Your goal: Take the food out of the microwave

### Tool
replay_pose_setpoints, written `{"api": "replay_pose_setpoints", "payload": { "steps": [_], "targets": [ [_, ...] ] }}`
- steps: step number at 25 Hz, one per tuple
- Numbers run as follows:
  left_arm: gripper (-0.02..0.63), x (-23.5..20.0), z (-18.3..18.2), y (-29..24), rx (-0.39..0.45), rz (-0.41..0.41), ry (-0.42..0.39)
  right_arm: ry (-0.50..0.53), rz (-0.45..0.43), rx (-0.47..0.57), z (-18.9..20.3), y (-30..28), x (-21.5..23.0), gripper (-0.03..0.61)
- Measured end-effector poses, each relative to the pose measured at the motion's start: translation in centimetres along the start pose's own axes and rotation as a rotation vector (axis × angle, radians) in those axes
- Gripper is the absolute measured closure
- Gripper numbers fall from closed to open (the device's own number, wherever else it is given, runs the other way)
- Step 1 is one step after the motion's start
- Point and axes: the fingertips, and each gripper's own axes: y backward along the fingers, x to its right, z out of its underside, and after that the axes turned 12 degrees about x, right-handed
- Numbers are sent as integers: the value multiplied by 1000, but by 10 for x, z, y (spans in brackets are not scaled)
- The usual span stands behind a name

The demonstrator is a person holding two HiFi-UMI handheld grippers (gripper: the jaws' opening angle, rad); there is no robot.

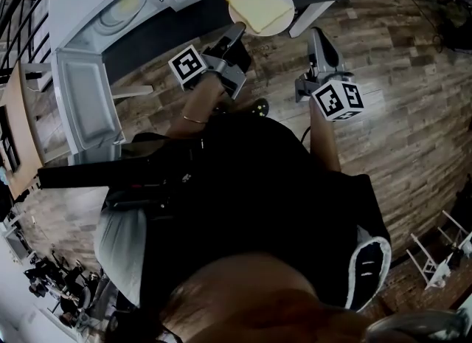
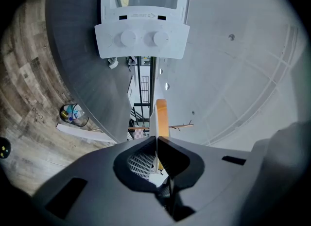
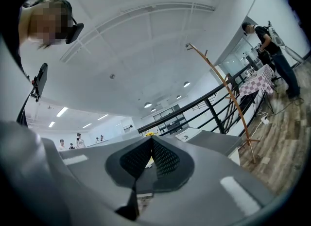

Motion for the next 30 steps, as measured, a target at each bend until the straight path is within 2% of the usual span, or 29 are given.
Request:
{"api": "replay_pose_setpoints", "payload": {
  "steps": [10, 16, 30],
  "targets": [
    [600, 2, 20, -9, 10, 11, -13, -4, 3, 8, -11, 13, 20, 578],
    [600, 4, 20, -9, 21, 22, -13, 33, -17, 1, -11, 16, 17, 578],
    [600, 6, 24, -14, 9, 19, -21, 18, 5, 15, -14, 23, 23, 578]
  ]
}}
